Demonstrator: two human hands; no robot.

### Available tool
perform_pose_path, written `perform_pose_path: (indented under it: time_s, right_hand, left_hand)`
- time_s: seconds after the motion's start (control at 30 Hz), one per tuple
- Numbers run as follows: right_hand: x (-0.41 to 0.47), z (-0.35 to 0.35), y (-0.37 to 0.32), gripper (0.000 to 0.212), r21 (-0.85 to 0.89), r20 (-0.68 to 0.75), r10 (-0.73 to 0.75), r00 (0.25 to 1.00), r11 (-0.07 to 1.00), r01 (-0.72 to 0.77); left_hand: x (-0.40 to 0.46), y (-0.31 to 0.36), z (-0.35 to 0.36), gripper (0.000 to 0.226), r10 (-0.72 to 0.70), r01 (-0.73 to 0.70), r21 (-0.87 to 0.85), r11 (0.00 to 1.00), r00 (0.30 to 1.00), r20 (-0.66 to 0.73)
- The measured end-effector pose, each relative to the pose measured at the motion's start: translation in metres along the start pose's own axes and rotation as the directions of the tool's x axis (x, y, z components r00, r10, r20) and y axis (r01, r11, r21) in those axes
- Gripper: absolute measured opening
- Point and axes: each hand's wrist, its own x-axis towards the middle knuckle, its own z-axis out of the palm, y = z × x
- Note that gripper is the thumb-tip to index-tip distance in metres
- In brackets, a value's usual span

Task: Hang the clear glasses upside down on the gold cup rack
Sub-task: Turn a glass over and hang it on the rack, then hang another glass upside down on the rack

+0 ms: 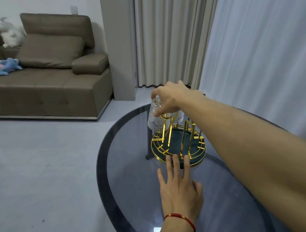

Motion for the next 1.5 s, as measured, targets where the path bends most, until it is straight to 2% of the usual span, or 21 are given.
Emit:
perform_pose_path:
  time_s: [0.13,0.23,0.3,0.37,0.47,0.53,0.67,0.73,0.8,0.9,1.0,1.17,1.27,1.37,1.43,1.5]
  right_hand:
    - [0.003,-0.003,0.0,0.077,0.032,0.049,0.041,0.998,0.999,-0.043]
    - [-0.004,-0.006,-0.002,0.069,-0.003,0.038,0.053,0.998,0.999,-0.053]
    - [-0.021,-0.006,-0.003,0.057,0.06,-0.081,0.062,0.995,0.997,-0.057]
    - [-0.05,-0.002,-0.003,0.046,0.219,-0.291,0.104,0.951,0.975,-0.039]
    - [-0.117,0.016,-0.01,0.033,0.417,-0.537,0.225,0.813,0.908,0.024]
    - [-0.17,0.033,-0.016,0.029,0.517,-0.581,0.349,0.736,0.856,0.002]
    - [-0.27,0.069,-0.006,0.032,0.58,-0.55,0.568,0.612,0.787,-0.21]
    - [-0.299,0.083,0.009,0.039,0.542,-0.492,0.65,0.579,0.749,-0.382]
    - [-0.321,0.09,0.027,0.05,0.455,-0.398,0.728,0.558,0.685,-0.569]
    - [-0.337,0.098,0.044,0.073,0.296,-0.241,0.782,0.574,0.623,-0.724]
    - [-0.346,0.112,0.051,0.081,0.154,-0.159,0.755,0.636,0.655,-0.74]
    - [-0.346,0.116,0.058,0.086,0.086,-0.152,0.746,0.648,0.664,-0.743]
    - [-0.346,0.117,0.061,0.082,0.081,-0.175,0.725,0.666,0.685,-0.724]
    - [-0.349,0.112,0.061,0.082,0.151,-0.207,0.709,0.674,0.704,-0.694]
    - [-0.351,0.106,0.055,0.084,0.204,-0.284,0.649,0.706,0.76,-0.617]
    - [-0.35,0.1,0.045,0.088,0.285,-0.368,0.529,0.765,0.847,-0.448]
  left_hand:
    - [-0.001,0.0,-0.002,0.071,0.007,-0.007,0.019,1.0,1.0,0.004]
    - [0.0,0.0,-0.002,0.071,0.004,-0.004,0.029,1.0,1.0,0.012]
    - [0.0,-0.001,-0.001,0.072,0.002,-0.002,0.013,1.0,1.0,-0.001]
    - [0.0,-0.003,-0.002,0.073,0.003,-0.003,-0.003,1.0,1.0,-0.031]
    - [-0.001,-0.005,-0.003,0.075,0.014,-0.012,0.026,1.0,0.999,-0.045]
    - [-0.002,-0.004,-0.005,0.076,0.004,-0.002,0.039,0.999,0.999,-0.036]
    - [-0.01,0.009,-0.016,0.076,0.076,-0.07,0.176,0.982,0.997,-0.027]
    - [-0.014,0.018,-0.025,0.076,0.137,-0.126,0.228,0.966,0.99,-0.035]
    - [-0.022,0.033,-0.035,0.073,0.187,-0.171,0.209,0.963,0.98,-0.061]
    - [-0.036,0.051,-0.046,0.067,0.196,-0.183,0.114,0.976,0.975,-0.107]
    - [-0.048,0.06,-0.053,0.063,0.219,-0.217,0.028,0.976,0.971,-0.101]
    - [-0.057,0.066,-0.061,0.062,0.265,-0.263,0.027,0.964,0.958,-0.111]
    - [-0.058,0.068,-0.062,0.058,0.278,-0.29,-0.06,0.955,0.948,-0.153]
    - [-0.06,0.071,-0.063,0.052,0.265,-0.298,-0.205,0.932,0.948,-0.175]
    - [-0.061,0.075,-0.064,0.049,0.248,-0.289,-0.31,0.906,0.955,-0.165]
    - [-0.062,0.081,-0.067,0.052,0.195,-0.205,-0.486,0.849,0.978,-0.071]
